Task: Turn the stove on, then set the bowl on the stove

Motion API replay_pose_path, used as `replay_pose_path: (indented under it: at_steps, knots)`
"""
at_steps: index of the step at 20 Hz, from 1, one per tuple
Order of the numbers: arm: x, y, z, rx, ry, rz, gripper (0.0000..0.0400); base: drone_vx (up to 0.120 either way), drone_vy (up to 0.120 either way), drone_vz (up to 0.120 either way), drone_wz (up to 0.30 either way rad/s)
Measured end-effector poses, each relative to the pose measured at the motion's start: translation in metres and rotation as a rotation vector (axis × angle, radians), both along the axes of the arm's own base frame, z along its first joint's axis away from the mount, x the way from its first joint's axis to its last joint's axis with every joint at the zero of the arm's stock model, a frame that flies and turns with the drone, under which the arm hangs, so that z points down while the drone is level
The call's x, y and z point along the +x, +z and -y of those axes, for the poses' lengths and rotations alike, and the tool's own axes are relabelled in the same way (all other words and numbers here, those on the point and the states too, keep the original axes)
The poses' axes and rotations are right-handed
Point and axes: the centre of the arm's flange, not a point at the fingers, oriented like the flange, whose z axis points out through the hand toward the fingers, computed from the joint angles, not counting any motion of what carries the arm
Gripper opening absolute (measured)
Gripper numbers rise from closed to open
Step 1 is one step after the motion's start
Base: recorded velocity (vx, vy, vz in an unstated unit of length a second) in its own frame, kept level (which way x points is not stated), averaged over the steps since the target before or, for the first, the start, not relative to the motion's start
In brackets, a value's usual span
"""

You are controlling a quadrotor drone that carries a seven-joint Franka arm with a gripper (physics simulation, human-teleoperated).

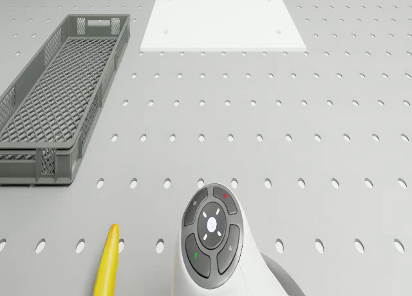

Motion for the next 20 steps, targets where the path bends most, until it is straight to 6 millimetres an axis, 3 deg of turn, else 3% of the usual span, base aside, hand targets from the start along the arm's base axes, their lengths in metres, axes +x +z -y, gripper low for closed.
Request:
replay_pose_path:
  at_steps: [10, 11, 13, 15, 20]
  knots:
    - [0.0000, 0.0016, -0.0029, 0.000, 0.000, 0.000, 0.0400, 0.000, 0.000, 0.000, 0.000]
    - [0.0000, 0.0017, -0.0031, 0.000, 0.000, 0.000, 0.0376, 0.000, 0.000, 0.000, 0.000]
    - [0.0000, 0.0017, -0.0034, 0.000, 0.000, 0.000, 0.0268, 0.000, 0.000, 0.000, 0.000]
    - [0.0000, 0.0018, -0.0036, 0.000, 0.000, 0.000, 0.0202, 0.000, 0.000, 0.000, 0.000]
    - [0.0000, 0.0018, -0.0038, 0.000, 0.000, 0.000, 0.0129, 0.000, 0.000, 0.000, 0.000]
